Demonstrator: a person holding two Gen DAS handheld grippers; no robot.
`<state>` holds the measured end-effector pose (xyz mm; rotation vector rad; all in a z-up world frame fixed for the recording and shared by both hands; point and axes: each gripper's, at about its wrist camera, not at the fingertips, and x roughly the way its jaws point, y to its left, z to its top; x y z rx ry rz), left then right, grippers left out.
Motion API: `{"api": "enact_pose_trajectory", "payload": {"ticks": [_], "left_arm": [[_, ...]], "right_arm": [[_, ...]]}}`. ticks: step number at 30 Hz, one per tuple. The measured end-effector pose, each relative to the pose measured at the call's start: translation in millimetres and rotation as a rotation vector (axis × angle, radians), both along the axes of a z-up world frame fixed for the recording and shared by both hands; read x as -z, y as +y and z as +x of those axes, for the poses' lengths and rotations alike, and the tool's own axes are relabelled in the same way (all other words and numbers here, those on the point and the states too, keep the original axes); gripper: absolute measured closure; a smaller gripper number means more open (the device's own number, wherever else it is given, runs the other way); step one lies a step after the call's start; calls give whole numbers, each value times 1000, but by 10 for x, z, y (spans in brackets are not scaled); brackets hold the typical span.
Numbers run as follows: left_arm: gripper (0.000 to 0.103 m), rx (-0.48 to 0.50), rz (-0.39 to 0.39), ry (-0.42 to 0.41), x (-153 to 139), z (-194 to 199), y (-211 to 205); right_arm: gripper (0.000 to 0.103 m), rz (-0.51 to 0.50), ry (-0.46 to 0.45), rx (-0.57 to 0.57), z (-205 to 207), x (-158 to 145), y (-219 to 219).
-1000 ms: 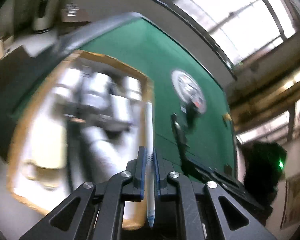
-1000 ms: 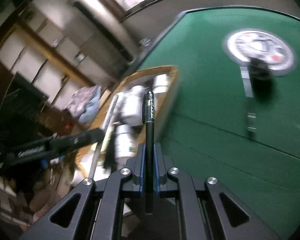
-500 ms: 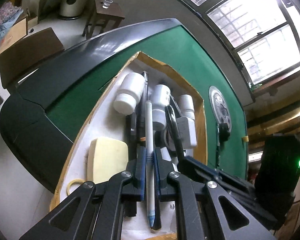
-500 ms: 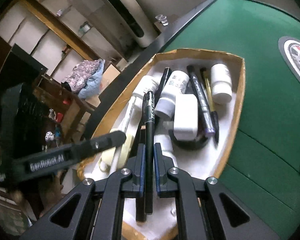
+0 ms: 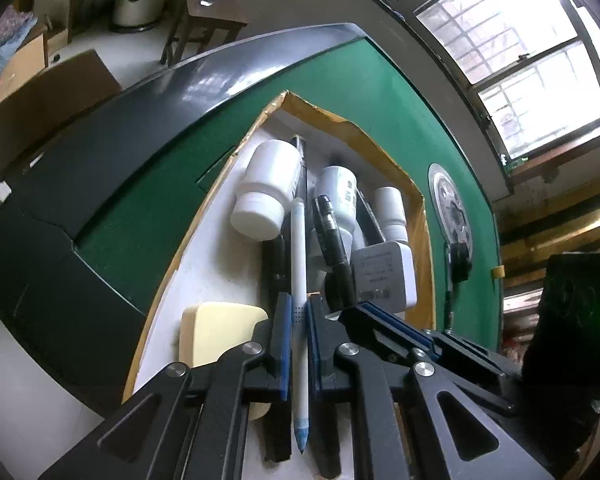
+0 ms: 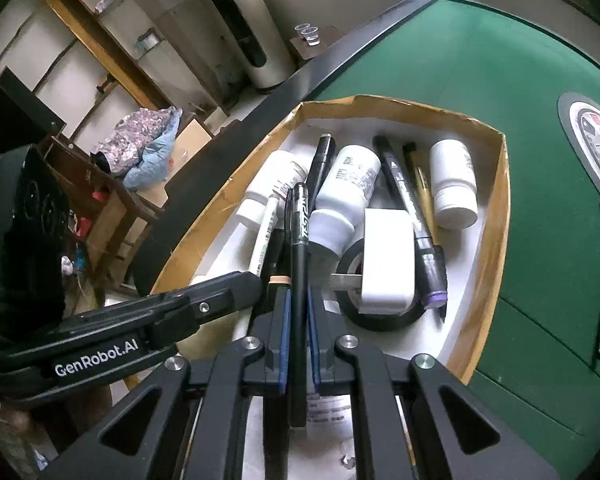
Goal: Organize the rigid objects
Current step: 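Carry the white pen and black pen into the tray and open both grippers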
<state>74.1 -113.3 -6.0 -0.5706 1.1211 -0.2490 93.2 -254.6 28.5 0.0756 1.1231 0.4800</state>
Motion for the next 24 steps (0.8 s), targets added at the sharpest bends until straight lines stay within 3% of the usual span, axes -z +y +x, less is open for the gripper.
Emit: {"api": "enact_pose_trajectory", "payload": {"ticks": [5,7,11,15,17,20,24], "left_arm": [[96,-2,3,-4,17,-12,-7],[93,-6,2,-5,30,-18,3],[78,-17,-17,-23,-16,-66,44],[78,0,-9,-62,-119,-143,-8],[77,14,1,-81,-192,-199,-72],[61,29,61,-150,-349,-317,-257],[51,122,139,-237,-548,-470,-715]], "right_arm": [[94,-9,-15,-2,-22,-7,9],[93,-2,-21,-6,-37,-16,11],[93,38,-31,-22,-106,-90,-74],[92,97,-75,-39,-257,-258,-247],[82,136,-107,-41,-357,-358,-408],[70,184,-168,-25,-502,-450,-766],[67,194,-186,103,-591,-378,-1393]]}}
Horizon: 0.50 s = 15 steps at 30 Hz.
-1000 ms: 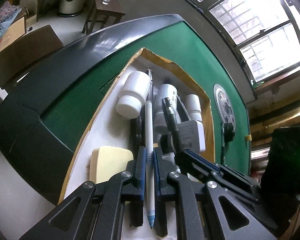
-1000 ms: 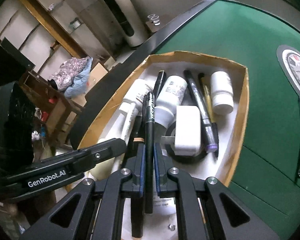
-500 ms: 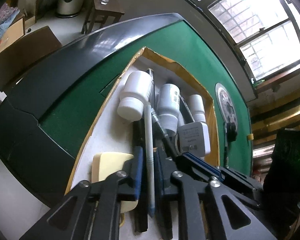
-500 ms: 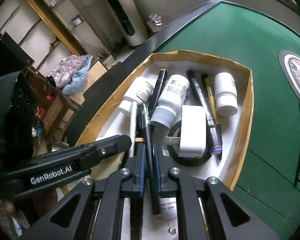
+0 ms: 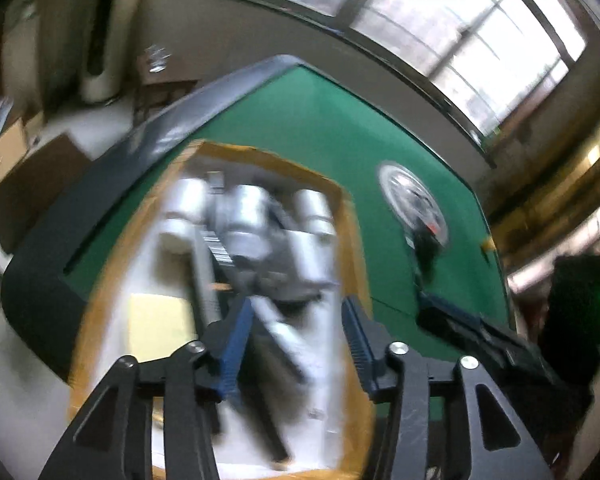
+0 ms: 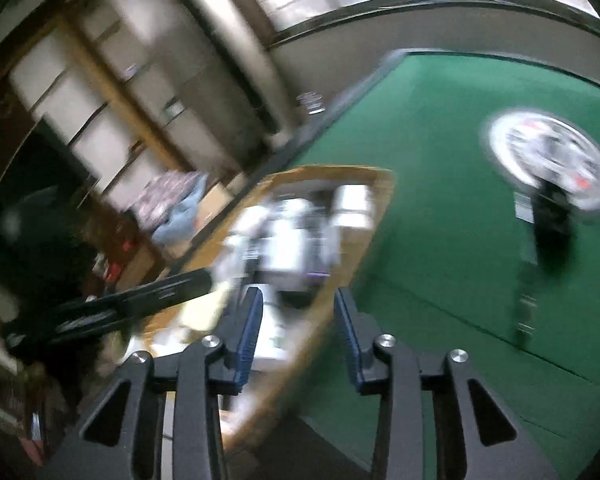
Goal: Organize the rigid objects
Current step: 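Carry the white pen and black pen into the tray and open both grippers, then move both grippers back toward the black clip and remaining black pen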
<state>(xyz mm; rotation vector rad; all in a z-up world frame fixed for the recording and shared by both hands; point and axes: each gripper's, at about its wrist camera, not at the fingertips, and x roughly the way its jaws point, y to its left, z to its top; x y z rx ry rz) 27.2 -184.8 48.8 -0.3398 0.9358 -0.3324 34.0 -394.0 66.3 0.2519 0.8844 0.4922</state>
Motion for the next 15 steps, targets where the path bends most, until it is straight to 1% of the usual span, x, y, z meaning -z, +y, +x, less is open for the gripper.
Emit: {"api": "enact_pose_trajectory", "payload": {"ticks": [3,4,6,7,9,10,11,13,15], "left_arm": [[47,96,16,-11,-36,-63,-379],[47,127,24,-8,-27,-73,-517],[47,155,33,8,1,-84,-696],[46,168,30,18,16,-93,-768],[41,196,20,36,56,-99,-903],[41,201,25,40,62,-108,-953],[41,202,35,44,70,-107,-997],[41,202,52,54,85,-120,-1067],[41,211,54,59,92,-149,-1100]], "right_arm": [[67,8,46,146,36,133,-525],[67,13,59,175,51,167,-651],[66,37,86,231,100,241,-934],[63,45,102,256,147,271,-1043],[58,43,121,293,229,307,-1232],[54,35,124,309,277,317,-1283],[52,25,127,318,330,325,-1323],[49,14,139,331,448,345,-1404],[49,19,160,350,601,383,-1488]]}}
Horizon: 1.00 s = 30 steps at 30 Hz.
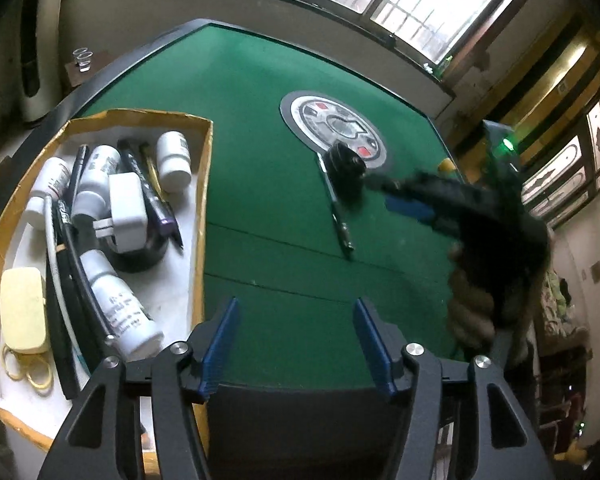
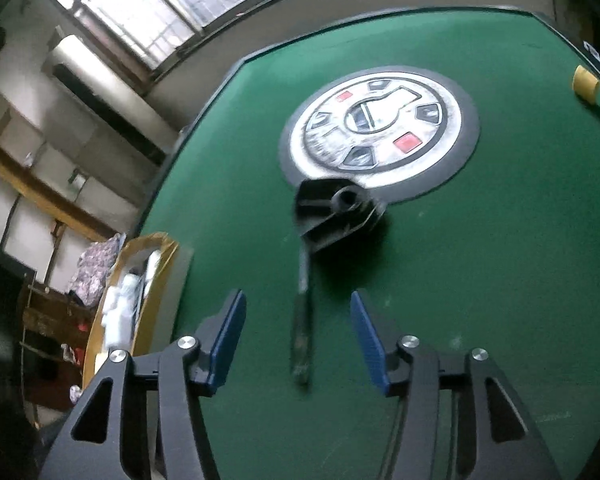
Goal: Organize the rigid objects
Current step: 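Move both grippers back toward the black clip and remaining black pen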
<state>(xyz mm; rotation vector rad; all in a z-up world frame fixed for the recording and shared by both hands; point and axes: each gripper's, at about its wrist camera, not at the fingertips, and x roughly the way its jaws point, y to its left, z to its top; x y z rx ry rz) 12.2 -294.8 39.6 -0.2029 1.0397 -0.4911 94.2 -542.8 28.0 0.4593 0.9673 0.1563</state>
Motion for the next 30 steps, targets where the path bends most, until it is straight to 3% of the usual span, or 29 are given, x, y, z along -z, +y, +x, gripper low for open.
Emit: {"api": "enact_pose_trajectory", "payload": {"ticks": [7,10,14,19,23,27,30], "left_arm": [[41,-1,17,4,-5,-6,1],[41,-6,25,8,16,11,-8],[41,0,10,21,29,32,-6],[41,-1,15,24,21,26,-15],[41,1,20,26,24,23,-70],[41,17,13,67,66,116,-237],[41,32,54,82,100,226,-466]], "right_arm": [[49,59,99,93,435,230,-278],[57,59,131,110,507,290,-286],[78,99,179,121,485,327,-270],[79,131,215,158,554,358,-271],[94,160,213,144,548,347,-280],[95,164,209,130,448,341,-376],[95,204,161,119,329,300,-546]]}}
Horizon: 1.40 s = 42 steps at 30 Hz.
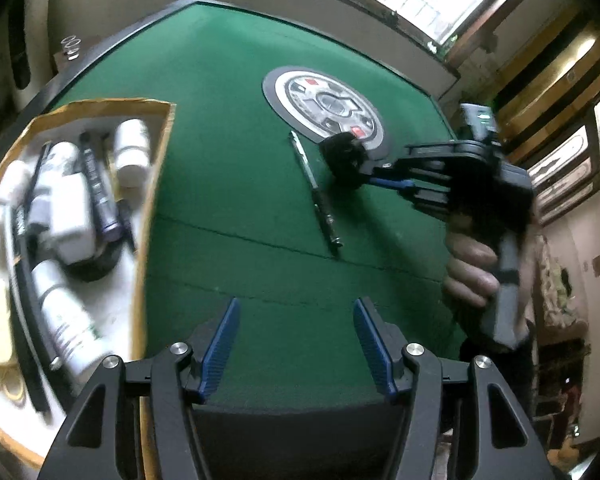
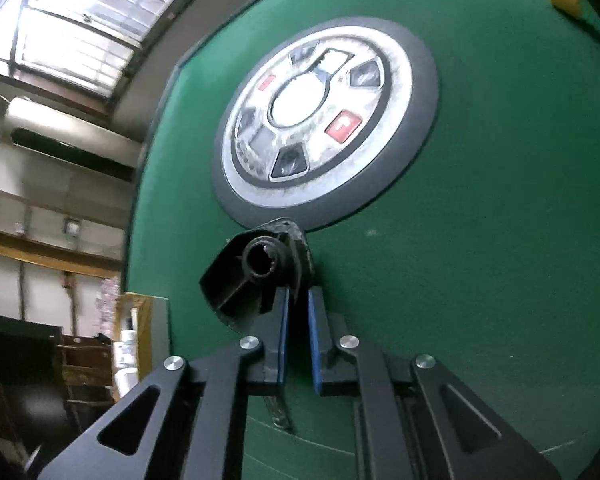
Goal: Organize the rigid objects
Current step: 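Move both grippers back toward the black clip and remaining black pen, then grasp the black clip with the right gripper while the left grasps the black pen, then carry the black clip and black pen into the tray and open both grippers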
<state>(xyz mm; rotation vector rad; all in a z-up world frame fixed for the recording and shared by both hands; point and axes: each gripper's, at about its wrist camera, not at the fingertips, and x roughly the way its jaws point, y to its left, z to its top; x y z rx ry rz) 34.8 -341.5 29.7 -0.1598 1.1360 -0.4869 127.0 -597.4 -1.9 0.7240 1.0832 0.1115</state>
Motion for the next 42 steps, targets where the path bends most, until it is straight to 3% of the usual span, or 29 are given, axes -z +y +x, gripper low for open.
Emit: {"api": "enact_pose_trajectory", "payload": {"ticks": [8,11,12,18,23,28,32,38,42], "left_arm": [[41,2,124,43,227,472,-619],[41,-19,225,52,331,664,-848],[43,-23,222,56,352,727,-890],[73,-33,296,30,451,1016,-1103],[92,-34,314,-8,450,1008,-1093],[94,-20,287,-24,442,801,-949],[95,-35,163,53,389,595,-630],[94,-42,-10,42,-42,66,-34],[94,-74,-92,29,-260,-180,444]], "right_arm": [[95,10,-152,6,-135,-21,-321],[95,-20,-162,15,-156,-36,-302],[95,-12,-162,18,-154,-38,-305],[95,-4,-176,49,-224,-87,-441],[95,19,-181,51,-241,-88,-481],[95,27,-191,37,-236,-91,-447],[95,21,-209,10,-213,-83,-383],[95,21,-235,-20,-347,-130,-184],[94,57,-264,-104,-592,-305,175]]}}
